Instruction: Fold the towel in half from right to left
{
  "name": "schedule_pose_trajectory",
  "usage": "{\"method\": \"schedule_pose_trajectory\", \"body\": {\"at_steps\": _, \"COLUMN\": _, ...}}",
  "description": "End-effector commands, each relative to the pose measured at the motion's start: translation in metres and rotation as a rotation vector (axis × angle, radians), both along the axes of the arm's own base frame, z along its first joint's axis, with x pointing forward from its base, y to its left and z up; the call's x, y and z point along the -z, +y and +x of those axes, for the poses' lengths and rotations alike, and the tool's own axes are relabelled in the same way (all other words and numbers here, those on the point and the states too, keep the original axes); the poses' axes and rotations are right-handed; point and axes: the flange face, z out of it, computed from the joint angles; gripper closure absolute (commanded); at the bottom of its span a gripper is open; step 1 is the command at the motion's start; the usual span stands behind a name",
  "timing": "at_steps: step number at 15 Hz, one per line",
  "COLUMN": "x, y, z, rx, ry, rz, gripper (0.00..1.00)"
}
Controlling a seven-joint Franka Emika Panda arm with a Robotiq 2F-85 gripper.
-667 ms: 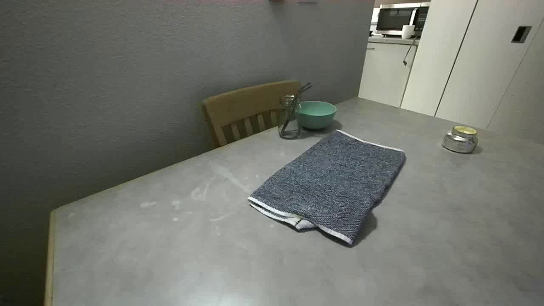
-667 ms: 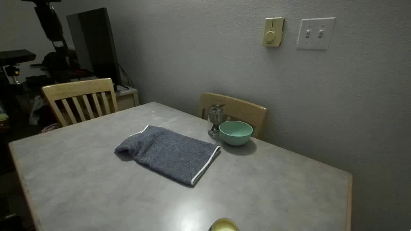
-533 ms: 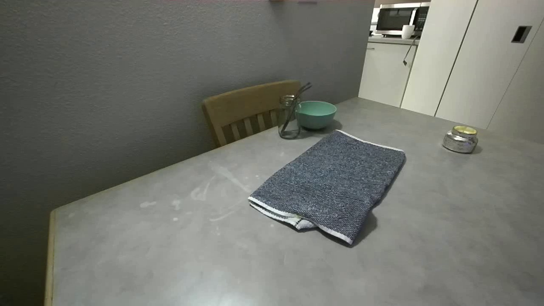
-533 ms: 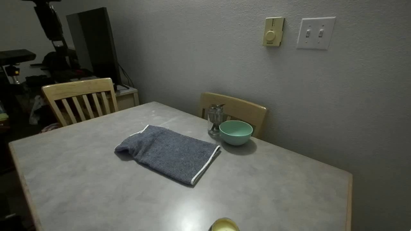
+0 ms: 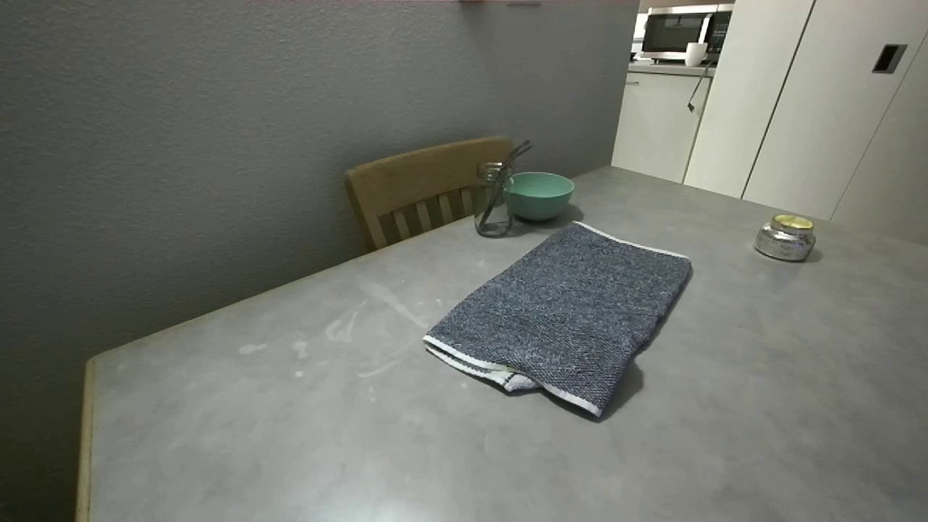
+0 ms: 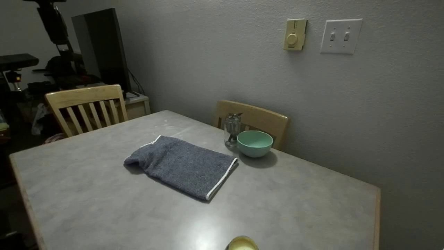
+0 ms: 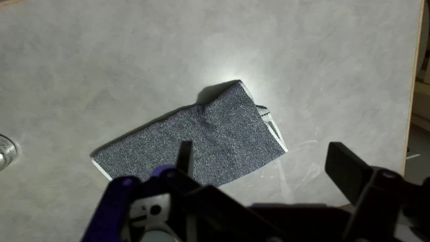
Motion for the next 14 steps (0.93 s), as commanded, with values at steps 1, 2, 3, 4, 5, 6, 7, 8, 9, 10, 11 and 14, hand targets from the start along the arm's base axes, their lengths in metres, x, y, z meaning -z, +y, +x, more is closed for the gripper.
{"method": "schedule_pose_trajectory", "body": {"at_steps": 1, "x": -0.001, "y": 0.000, "z": 0.000, "rx": 0.000, "ry": 0.001, "rz": 0.000, "gripper": 0.00}}
{"method": "schedule_pose_trajectory", "body": {"at_steps": 2, "x": -0.001, "y": 0.000, "z": 0.000, "rx": 0.000, "ry": 0.001, "rz": 0.000, "gripper": 0.00}}
{"method": "schedule_pose_trajectory", "body": {"at_steps": 3, "x": -0.001, "y": 0.000, "z": 0.000, "rx": 0.000, "ry": 0.001, "rz": 0.000, "gripper": 0.00}}
{"method": "schedule_pose_trajectory", "body": {"at_steps": 4, "x": -0.001, "y": 0.000, "z": 0.000, "rx": 0.000, "ry": 0.001, "rz": 0.000, "gripper": 0.00}}
{"method": "schedule_pose_trajectory", "body": {"at_steps": 5, "x": -0.001, "y": 0.000, "z": 0.000, "rx": 0.000, "ry": 0.001, "rz": 0.000, "gripper": 0.00}}
{"method": "schedule_pose_trajectory", "body": {"at_steps": 6, "x": -0.001, "y": 0.000, "z": 0.000, "rx": 0.000, "ry": 0.001, "rz": 0.000, "gripper": 0.00}}
{"method": "schedule_pose_trajectory", "body": {"at_steps": 7, "x": -0.006, "y": 0.005, "z": -0.003, "rx": 0.003, "ry": -0.012, "rz": -0.032, "gripper": 0.00}}
{"method": "schedule_pose_trajectory", "body": {"at_steps": 8, "x": -0.008, "y": 0.008, "z": -0.005, "rx": 0.003, "ry": -0.018, "rz": -0.060, "gripper": 0.00}}
{"method": "schedule_pose_trajectory", "body": {"at_steps": 9, "x": -0.011, "y": 0.014, "z": -0.008, "rx": 0.001, "ry": -0.025, "rz": -0.096, "gripper": 0.00}}
{"method": "schedule_pose_trajectory", "body": {"at_steps": 10, "x": -0.004, "y": 0.005, "z": -0.003, "rx": -0.007, "ry": -0.016, "rz": -0.047, "gripper": 0.00}}
{"method": "schedule_pose_trajectory", "body": {"at_steps": 11, "x": -0.006, "y": 0.010, "z": -0.005, "rx": -0.006, "ry": -0.026, "rz": -0.067, "gripper": 0.00}}
{"method": "schedule_pose_trajectory", "body": {"at_steps": 14, "x": -0.005, "y": 0.012, "z": -0.005, "rx": -0.012, "ry": -0.027, "rz": -0.077, "gripper": 0.00}}
